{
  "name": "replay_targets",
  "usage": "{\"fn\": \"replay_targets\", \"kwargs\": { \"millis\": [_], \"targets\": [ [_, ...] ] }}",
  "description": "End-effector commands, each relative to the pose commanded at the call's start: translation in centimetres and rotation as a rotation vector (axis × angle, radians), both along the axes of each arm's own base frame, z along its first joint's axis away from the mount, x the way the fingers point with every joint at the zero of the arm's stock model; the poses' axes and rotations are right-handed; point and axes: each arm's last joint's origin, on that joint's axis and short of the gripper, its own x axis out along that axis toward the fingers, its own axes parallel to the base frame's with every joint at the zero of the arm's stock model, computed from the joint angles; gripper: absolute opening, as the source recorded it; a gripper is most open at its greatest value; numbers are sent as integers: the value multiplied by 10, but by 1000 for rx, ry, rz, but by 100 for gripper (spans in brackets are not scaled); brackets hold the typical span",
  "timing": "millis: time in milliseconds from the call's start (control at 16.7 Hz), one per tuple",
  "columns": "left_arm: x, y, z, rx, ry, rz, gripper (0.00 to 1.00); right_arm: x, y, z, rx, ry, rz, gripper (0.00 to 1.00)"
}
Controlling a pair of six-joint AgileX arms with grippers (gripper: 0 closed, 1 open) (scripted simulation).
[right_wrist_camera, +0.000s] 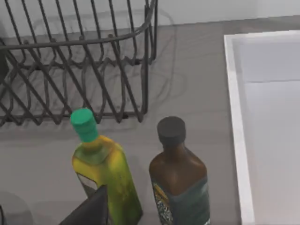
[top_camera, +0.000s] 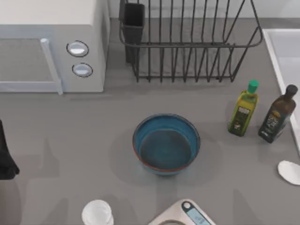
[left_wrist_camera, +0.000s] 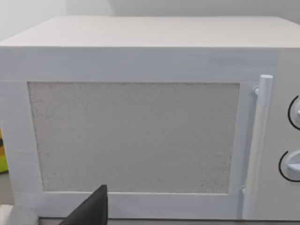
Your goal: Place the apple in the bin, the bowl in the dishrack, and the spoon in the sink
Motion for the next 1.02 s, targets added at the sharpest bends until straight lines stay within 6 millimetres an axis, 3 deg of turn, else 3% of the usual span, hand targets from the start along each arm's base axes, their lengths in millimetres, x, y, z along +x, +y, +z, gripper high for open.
{"fn": "replay_targets", "kwargs": {
  "millis": [240, 480, 780, 1020],
  "targets": [
    [0, 0, 0, 0, 0, 0, 100, 46, 30, 44, 40, 321, 60, 100],
    [0, 0, 0, 0, 0, 0, 100, 108, 83, 61, 20, 653, 80, 100],
    [0, 0, 0, 0, 0, 0, 100, 170, 160, 37, -73, 989, 47, 100],
    [0, 0, 0, 0, 0, 0, 100, 191, 204, 7, -152, 1149, 8, 100]
  ]
}}
